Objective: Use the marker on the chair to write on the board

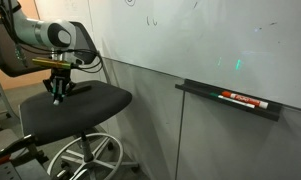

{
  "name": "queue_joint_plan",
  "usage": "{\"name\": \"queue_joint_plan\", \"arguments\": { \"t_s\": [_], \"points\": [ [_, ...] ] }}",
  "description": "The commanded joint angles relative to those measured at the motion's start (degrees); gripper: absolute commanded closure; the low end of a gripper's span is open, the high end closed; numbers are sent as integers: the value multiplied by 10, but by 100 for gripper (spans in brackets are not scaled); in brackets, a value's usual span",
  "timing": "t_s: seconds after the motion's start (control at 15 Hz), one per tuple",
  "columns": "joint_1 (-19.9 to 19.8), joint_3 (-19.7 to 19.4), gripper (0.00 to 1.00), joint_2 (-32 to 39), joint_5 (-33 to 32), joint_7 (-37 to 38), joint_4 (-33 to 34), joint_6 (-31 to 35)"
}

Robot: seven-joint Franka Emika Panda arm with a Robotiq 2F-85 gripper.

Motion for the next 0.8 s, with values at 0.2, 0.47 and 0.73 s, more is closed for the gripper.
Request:
{"name": "queue_joint_plan", "arguments": {
  "t_s": [0.2, 0.47, 0.73],
  "points": [
    [21, 13, 49, 19, -12, 18, 43, 7],
    [29, 5, 17, 21, -32, 28, 52, 5],
    [20, 8, 14, 18, -44, 22, 45, 1]
  ]
}}
